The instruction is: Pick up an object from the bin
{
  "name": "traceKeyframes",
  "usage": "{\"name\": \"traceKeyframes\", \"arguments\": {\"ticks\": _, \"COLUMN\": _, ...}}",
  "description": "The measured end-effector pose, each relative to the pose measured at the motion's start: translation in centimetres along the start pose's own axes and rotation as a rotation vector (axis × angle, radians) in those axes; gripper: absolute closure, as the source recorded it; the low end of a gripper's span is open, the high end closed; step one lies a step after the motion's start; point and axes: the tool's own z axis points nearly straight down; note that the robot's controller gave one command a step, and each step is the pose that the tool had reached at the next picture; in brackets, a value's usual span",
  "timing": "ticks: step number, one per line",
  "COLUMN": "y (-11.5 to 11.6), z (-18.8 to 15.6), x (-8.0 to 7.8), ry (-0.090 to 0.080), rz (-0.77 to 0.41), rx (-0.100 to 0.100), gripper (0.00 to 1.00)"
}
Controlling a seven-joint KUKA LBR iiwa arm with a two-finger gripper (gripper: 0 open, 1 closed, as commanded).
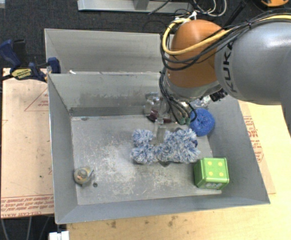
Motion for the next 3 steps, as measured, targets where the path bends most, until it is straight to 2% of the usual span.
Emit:
{"name": "traceKeyframes", "arguments": {"ticks": 1, "y": -0.5, "z": 2.8, "x": 0.4, "ry": -0.007, "rz": -0.062, "rx": 0.0, "gripper": 0.0}}
{"name": "traceKeyframes", "arguments": {"ticks": 2, "y": -1.5, "z": 9.9, "x": 1.3, "ry": 0.002, "rz": -0.119, "rx": 0.0, "gripper": 1.0}}
{"name": "traceKeyframes", "arguments": {"ticks": 3, "y": -1.5, "z": 9.9, "x": 1.3, "ry": 0.002, "rz": -0.119, "rx": 0.0, "gripper": 1.0}}
